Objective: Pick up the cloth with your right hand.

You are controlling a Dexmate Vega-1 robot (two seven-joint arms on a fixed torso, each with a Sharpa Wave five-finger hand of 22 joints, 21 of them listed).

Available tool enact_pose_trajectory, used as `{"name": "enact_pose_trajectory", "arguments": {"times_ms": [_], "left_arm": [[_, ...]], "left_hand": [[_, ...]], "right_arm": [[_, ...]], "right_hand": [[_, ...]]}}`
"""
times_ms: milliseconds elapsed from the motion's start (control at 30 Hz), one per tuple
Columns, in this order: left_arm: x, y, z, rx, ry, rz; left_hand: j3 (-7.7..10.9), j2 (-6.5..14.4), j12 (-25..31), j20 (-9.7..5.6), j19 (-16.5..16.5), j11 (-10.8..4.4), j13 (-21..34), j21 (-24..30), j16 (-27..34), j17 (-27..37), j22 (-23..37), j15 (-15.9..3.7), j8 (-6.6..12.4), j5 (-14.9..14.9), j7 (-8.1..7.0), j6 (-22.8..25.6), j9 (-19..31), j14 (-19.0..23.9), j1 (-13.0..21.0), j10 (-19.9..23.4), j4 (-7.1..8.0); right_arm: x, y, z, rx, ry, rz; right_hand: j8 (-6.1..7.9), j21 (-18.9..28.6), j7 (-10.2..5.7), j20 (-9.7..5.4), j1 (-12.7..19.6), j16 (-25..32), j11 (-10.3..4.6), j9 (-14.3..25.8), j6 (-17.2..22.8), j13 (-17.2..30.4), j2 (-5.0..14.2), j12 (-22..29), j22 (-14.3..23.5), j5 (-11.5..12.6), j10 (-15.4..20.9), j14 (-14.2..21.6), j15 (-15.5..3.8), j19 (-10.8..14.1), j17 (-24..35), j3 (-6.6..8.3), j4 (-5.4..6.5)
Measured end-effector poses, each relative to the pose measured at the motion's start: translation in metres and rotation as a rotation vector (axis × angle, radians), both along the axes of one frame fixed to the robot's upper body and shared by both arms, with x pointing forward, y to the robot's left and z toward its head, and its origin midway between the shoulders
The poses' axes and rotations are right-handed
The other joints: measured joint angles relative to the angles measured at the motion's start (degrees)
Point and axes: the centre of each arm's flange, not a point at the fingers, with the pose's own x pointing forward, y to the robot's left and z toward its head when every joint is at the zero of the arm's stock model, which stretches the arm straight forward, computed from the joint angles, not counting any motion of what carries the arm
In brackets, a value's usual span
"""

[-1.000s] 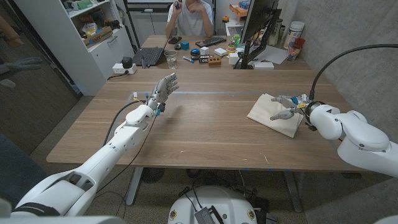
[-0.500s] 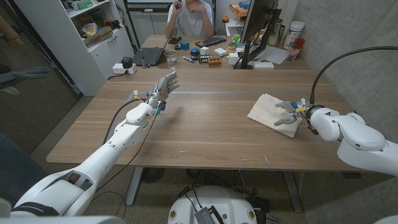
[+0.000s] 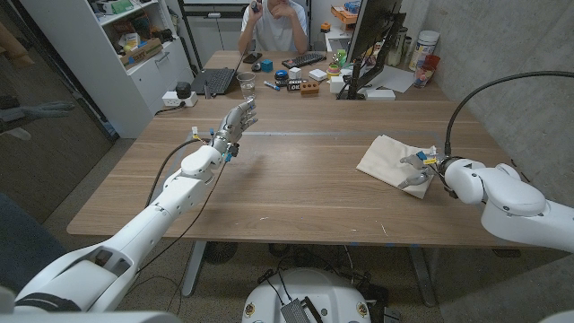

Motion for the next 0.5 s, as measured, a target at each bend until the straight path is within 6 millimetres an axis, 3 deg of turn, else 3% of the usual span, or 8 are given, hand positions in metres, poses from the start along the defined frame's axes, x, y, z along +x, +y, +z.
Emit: {"name": "enact_pose_trajectory", "arguments": {"times_ms": [267,500], "left_arm": [[-0.0030,-0.0005,-0.0008,0.001,-0.004,0.002],[-0.0047,-0.0006,-0.0002,-0.001,-0.008,0.004]], "left_hand": [[0.00,0.00,0.00,0.00,0.00,0.00,0.00,0.00,0.00,0.00,0.00,0.00,0.00,0.00,-0.20,0.20,0.00,0.00,0.00,0.00,0.00],[0.00,0.00,0.00,0.00,0.00,0.00,0.00,0.00,0.00,0.00,0.00,0.00,0.00,0.00,-0.20,0.20,0.00,0.00,0.00,0.00,0.00]], "right_arm": [[0.0015,-0.0040,-0.0032,0.007,-0.001,-0.011],[0.0030,-0.0068,-0.0070,0.013,-0.002,-0.019]], "right_hand": [[0.00,0.00,0.00,0.00,0.00,0.21,0.00,0.00,0.00,0.00,0.00,0.45,0.00,0.00,0.00,0.00,0.00,0.00,0.00,-0.25,0.25],[0.84,0.00,-0.16,0.00,0.00,0.67,-0.09,0.00,0.79,0.00,0.00,0.90,0.14,0.44,0.36,0.23,-0.21,-0.01,-0.01,-0.25,0.25]]}}
